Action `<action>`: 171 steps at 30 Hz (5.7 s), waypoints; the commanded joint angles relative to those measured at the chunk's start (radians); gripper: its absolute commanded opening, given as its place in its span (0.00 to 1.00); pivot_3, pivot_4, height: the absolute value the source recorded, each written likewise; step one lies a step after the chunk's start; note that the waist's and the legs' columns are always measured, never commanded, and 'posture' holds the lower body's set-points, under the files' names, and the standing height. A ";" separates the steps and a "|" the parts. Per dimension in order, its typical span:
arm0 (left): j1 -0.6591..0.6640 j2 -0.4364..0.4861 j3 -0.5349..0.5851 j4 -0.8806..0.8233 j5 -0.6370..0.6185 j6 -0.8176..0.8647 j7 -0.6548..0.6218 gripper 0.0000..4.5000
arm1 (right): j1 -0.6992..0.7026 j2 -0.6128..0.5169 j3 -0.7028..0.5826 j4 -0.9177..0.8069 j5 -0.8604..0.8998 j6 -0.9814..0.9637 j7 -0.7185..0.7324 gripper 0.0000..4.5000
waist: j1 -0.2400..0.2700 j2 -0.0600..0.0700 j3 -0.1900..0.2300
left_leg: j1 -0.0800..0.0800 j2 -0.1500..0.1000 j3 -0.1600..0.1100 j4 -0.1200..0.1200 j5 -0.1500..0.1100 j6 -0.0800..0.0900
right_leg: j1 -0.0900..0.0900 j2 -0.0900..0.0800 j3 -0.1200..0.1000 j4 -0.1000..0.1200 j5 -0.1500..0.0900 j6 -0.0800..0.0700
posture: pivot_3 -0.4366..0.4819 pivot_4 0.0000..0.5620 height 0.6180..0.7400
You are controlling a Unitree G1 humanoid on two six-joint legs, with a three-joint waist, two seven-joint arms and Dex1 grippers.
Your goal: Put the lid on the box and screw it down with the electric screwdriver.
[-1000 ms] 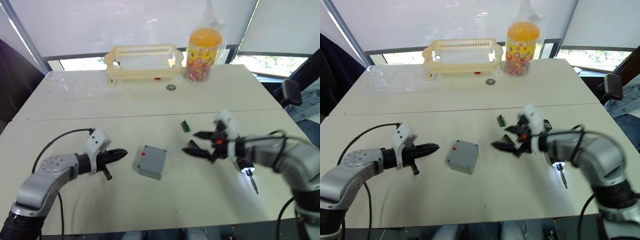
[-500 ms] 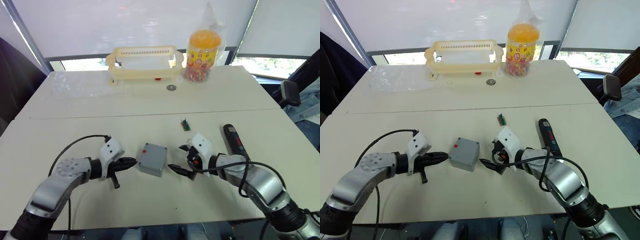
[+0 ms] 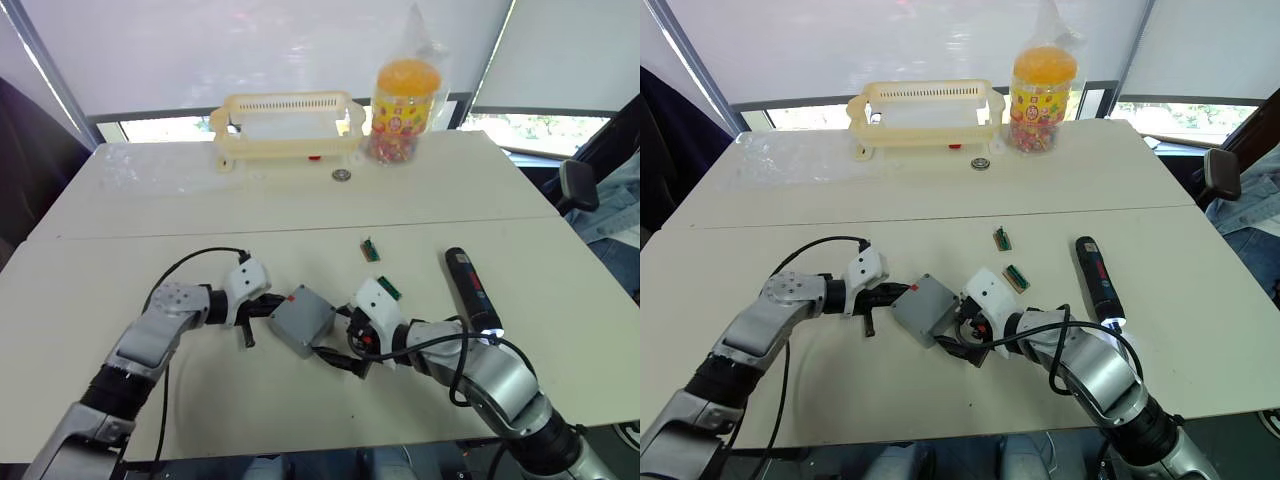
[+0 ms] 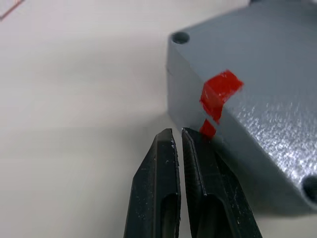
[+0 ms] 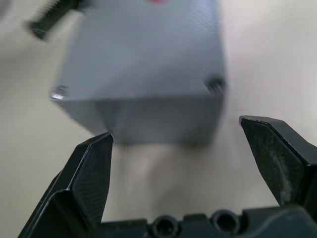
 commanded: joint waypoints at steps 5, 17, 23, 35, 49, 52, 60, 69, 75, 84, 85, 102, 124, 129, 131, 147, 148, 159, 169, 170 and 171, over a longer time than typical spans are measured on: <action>-0.037 0.003 0.041 0.086 0.040 -0.069 -0.008 0.06 | 0.009 -0.043 -0.134 -0.109 0.068 0.065 0.037 0.99 | -0.003 0.000 0.000 | 0.000 -0.001 0.000 0.000 0.000 0.000 | 0.000 0.000 0.000 0.002 0.000 0.000 | 0.48 0.27 1.00; 0.377 0.115 0.364 -0.481 -0.253 0.388 0.129 0.06 | -0.149 -0.106 -0.348 0.143 0.171 -0.090 0.174 0.99 | -0.020 0.000 0.000 | 0.003 0.004 -0.001 0.000 -0.001 0.002 | 0.000 0.000 0.003 0.004 0.000 0.000 | 0.48 0.27 1.00; 0.564 0.049 0.377 -0.679 -0.306 0.476 0.259 0.06 | -0.255 -0.053 -0.153 0.475 -0.087 -0.389 0.184 0.99 | -0.017 -0.001 -0.001 | 0.004 0.003 0.000 0.000 -0.001 0.001 | 0.001 0.000 0.003 0.004 0.000 0.000 | 0.48 0.27 1.00; 0.504 -0.035 0.250 -0.624 -0.233 0.420 0.381 0.06 | -0.258 0.003 -0.068 0.548 -0.186 -0.529 0.313 0.99 | -0.014 -0.001 -0.001 | 0.004 0.002 0.000 0.000 0.000 0.000 | 0.001 0.000 0.002 0.004 0.000 0.000 | 0.48 0.27 1.00; 0.333 -0.011 0.172 -0.439 -0.163 0.302 0.288 0.06 | -0.071 -0.005 -0.102 0.232 -0.165 -0.337 0.278 0.99 | -0.016 0.000 -0.001 | 0.004 0.002 -0.001 0.000 0.000 0.000 | 0.001 0.000 0.002 0.004 0.001 0.000 | 0.48 0.27 1.00; 0.318 -0.010 0.164 -0.429 -0.166 0.301 0.266 0.06 | -0.052 0.004 -0.109 0.202 -0.167 -0.309 0.253 0.99 | -0.016 0.000 -0.001 | 0.004 0.002 -0.001 0.000 0.000 0.000 | 0.001 0.000 0.002 0.004 0.001 0.000 | 0.48 0.27 1.00; 0.335 -0.012 0.162 -0.459 -0.181 0.329 0.243 0.06 | -0.052 0.005 -0.126 0.215 -0.180 -0.307 0.215 0.99 | -0.015 0.000 -0.001 | 0.004 0.002 0.000 0.000 0.000 0.000 | 0.001 0.000 0.003 0.004 0.001 0.000 | 0.48 0.27 1.00; 0.354 0.038 0.227 -0.472 -0.213 0.340 0.203 0.06 | -0.067 -0.012 -0.254 0.195 -0.095 -0.267 0.232 0.99 | -0.016 -0.001 -0.001 | 0.004 0.002 0.000 0.000 0.000 0.000 | 0.002 0.000 0.003 0.004 0.001 0.000 | 0.48 0.27 1.00; 0.263 0.273 0.390 -0.442 -0.346 0.424 0.031 0.06 | -0.125 -0.069 -0.533 0.201 0.087 -0.184 0.245 0.99 | -0.013 0.000 -0.001 | 0.004 0.003 0.000 0.000 0.000 0.000 | 0.002 0.000 0.002 0.004 0.000 -0.001 | 0.48 0.27 1.00; -0.010 0.307 0.387 -0.432 -0.523 0.584 -0.005 0.06 | -0.191 -0.032 -0.489 0.430 -0.018 -0.278 0.123 0.99 | -0.027 0.000 -0.001 | 0.013 0.002 0.003 0.000 -0.001 0.002 | 0.010 0.000 0.002 0.003 0.000 0.000 | 0.48 0.27 1.00; -0.021 0.298 0.380 -0.436 -0.527 0.591 0.003 0.06 | -0.208 -0.014 -0.472 0.462 -0.027 -0.289 0.113 0.99 | -0.030 0.000 -0.001 | 0.013 0.002 0.003 -0.001 -0.001 0.002 | 0.010 0.000 0.003 0.003 0.000 0.000 | 0.48 0.27 1.00; 0.102 0.300 0.300 -0.582 -0.443 0.560 0.103 0.06 | -0.347 0.195 -0.346 0.906 -0.184 -0.603 0.032 0.99 | -0.047 0.000 -0.001 | 0.013 0.003 0.001 -0.002 -0.001 0.001 | 0.008 0.001 0.004 0.005 0.000 0.000 | 0.48 0.27 1.00; 0.145 0.267 0.285 -0.599 -0.422 0.543 0.161 0.06 | -0.380 0.257 -0.348 1.030 -0.236 -0.695 0.009 0.01 | -0.048 0.000 -0.001 | 0.013 0.002 0.000 -0.002 0.000 0.001 | 0.007 0.001 0.004 0.006 0.000 0.000 | 0.48 0.27 1.00; 0.155 0.266 0.285 -0.601 -0.414 0.538 0.163 0.06 | -0.382 0.260 -0.351 1.027 -0.236 -0.691 0.005 0.01 | -0.048 0.000 -0.001 | 0.013 0.002 0.000 -0.002 0.000 0.001 | 0.007 0.001 0.005 0.006 0.000 0.000 | 0.48 0.27 1.00; 0.157 0.266 0.285 -0.599 -0.411 0.535 0.163 0.06 | -0.384 0.258 -0.355 1.023 -0.235 -0.690 0.003 0.01 | -0.048 0.000 -0.001 | 0.013 0.002 0.000 -0.002 0.000 0.001 | 0.007 0.001 0.005 0.006 0.000 0.000 | 0.48 0.27 1.00; 0.154 0.260 0.275 -0.582 -0.406 0.512 0.145 0.06 | -0.363 0.201 -0.419 0.674 -0.128 -0.525 0.040 0.01 | -0.046 0.000 0.000 | 0.013 0.003 0.000 -0.002 0.000 0.001 | 0.007 0.001 0.005 0.007 0.000 0.000 | 0.48 0.27 1.00; 0.153 0.261 0.277 -0.579 -0.408 0.511 0.141 0.06 | -0.355 0.195 -0.424 0.628 -0.106 -0.502 0.054 0.01 | -0.044 0.000 0.000 | 0.013 0.003 0.000 -0.002 0.000 0.001 | 0.006 0.001 0.005 0.007 0.000 0.000 | 0.48 0.27 1.00; 0.175 0.329 0.299 -0.580 -0.435 0.501 0.019 0.06 | -0.085 0.063 -0.341 0.064 0.119 -0.260 0.188 0.01 | -0.048 0.000 0.000 | 0.013 0.003 0.000 -0.002 -0.001 0.001 | 0.007 0.001 0.004 0.007 0.000 0.000 | 0.48 0.27 1.00; 0.210 0.349 0.296 -0.584 -0.413 0.477 0.003 0.06 | -0.025 0.086 -0.222 0.085 0.057 -0.346 0.175 0.01 | -0.042 0.000 0.000 | 0.014 0.003 0.000 -0.001 -0.001 0.001 | 0.007 0.001 0.005 0.007 0.000 0.000 | 0.48 0.27 1.00; 0.212 0.348 0.296 -0.585 -0.410 0.477 0.006 0.06 | -0.022 0.086 -0.214 0.093 0.051 -0.356 0.178 0.01 | -0.043 0.000 0.000 | 0.014 0.003 0.000 -0.001 -0.001 0.001 | 0.007 0.001 0.004 0.007 0.000 0.000 | 0.48 0.27 1.00; 0.214 0.347 0.297 -0.586 -0.409 0.477 0.008 0.06 | -0.020 0.085 -0.206 0.103 0.045 -0.365 0.183 0.01 | -0.043 0.000 0.000 | 0.014 0.003 0.000 -0.001 -0.001 0.001 | 0.007 0.001 0.005 0.007 0.000 0.000 | 0.48 0.27 1.00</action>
